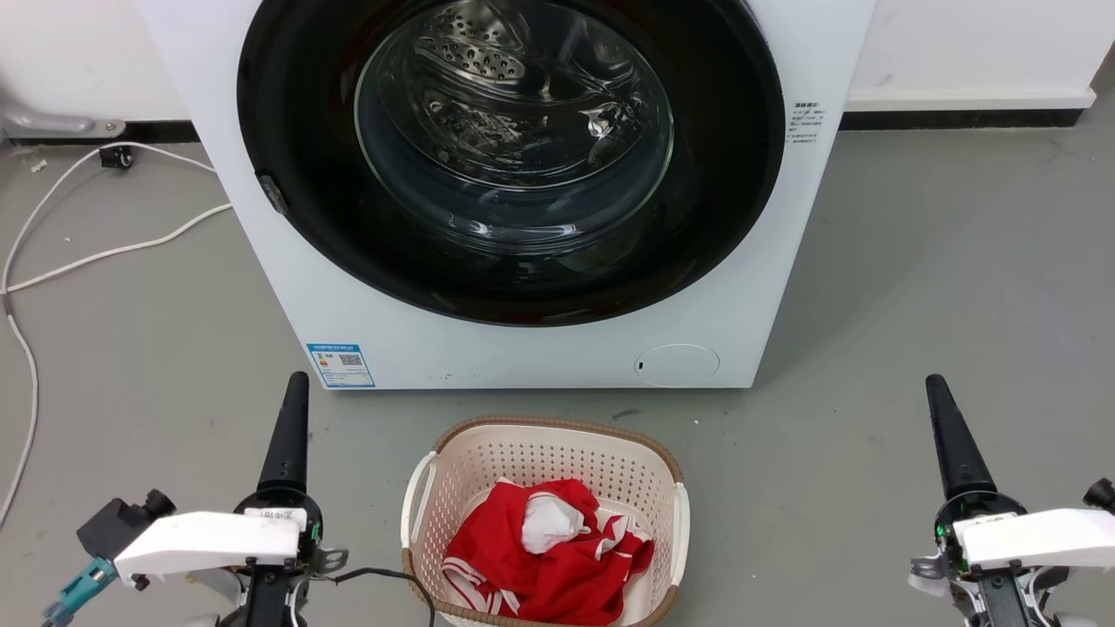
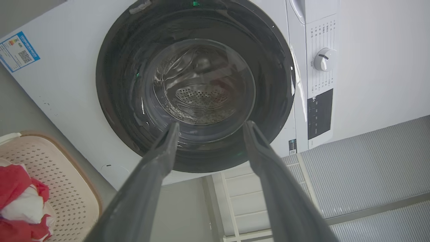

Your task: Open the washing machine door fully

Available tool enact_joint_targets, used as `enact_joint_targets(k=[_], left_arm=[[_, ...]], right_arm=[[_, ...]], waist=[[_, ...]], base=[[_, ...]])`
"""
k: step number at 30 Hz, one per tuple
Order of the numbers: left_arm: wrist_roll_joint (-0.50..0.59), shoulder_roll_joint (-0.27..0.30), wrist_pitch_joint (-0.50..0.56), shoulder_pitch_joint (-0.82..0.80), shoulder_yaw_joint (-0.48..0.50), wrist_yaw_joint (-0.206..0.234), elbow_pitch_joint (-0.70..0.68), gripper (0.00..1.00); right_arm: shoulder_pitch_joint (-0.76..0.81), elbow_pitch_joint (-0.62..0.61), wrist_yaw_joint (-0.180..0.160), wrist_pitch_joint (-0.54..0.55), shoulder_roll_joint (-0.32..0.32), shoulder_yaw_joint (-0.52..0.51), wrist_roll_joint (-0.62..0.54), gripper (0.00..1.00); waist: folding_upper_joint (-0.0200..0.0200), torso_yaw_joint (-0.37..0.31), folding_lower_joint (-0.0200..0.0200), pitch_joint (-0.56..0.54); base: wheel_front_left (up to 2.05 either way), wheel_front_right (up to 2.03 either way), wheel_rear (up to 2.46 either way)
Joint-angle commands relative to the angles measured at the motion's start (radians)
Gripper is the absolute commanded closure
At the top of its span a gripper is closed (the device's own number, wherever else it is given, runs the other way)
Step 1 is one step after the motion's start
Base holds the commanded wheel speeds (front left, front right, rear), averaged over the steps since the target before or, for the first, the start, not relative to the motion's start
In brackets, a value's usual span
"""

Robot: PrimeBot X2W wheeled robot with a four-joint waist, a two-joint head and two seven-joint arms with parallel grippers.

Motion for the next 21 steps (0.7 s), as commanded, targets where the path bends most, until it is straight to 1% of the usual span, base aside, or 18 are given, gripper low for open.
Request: enact_joint_targets(k=[1,2,3,5,15,21], left_arm=[[0.040,0.003,-0.009,-0.022,0.000,-0.002,-0.033,0.00],[0.091,0.003,-0.017,-0.020,-0.002,-0.002,-0.048,0.00],[0.091,0.003,-0.017,-0.020,-0.002,-0.002,-0.048,0.00],[0.135,0.003,-0.024,-0.018,-0.003,-0.002,-0.060,0.00],[0.400,0.003,-0.060,-0.004,-0.020,-0.002,-0.105,0.00],[0.534,0.003,-0.079,0.011,-0.036,0.005,-0.122,0.00]], right_arm=[[-0.009,-0.030,0.000,-0.010,-0.001,0.003,-0.047,0.00],[-0.006,-0.043,0.000,-0.017,-0.001,0.006,-0.094,0.00],[-0.006,-0.043,0.000,-0.017,-0.001,0.006,-0.094,0.00],[-0.002,-0.054,0.000,-0.025,0.000,0.010,-0.141,0.00],[0.012,-0.094,0.000,-0.059,0.001,0.042,-0.366,0.00],[0.023,-0.098,0.000,-0.078,0.001,0.051,-0.488,0.00]], waist=[[0.0000,0.000,0.0000,0.000],[0.0000,0.000,0.0000,0.000],[0.0000,0.000,0.0000,0.000],[0.0000,0.000,0.0000,0.000],[0.0000,0.000,0.0000,0.002],[0.0000,-0.001,0.0000,0.001]], base=[[0.00,0.00,0.00],[0.00,0.00,0.00],[0.00,0.00,0.00],[0.00,0.00,0.00],[0.00,0.00,0.00],[0.00,0.00,0.00]])
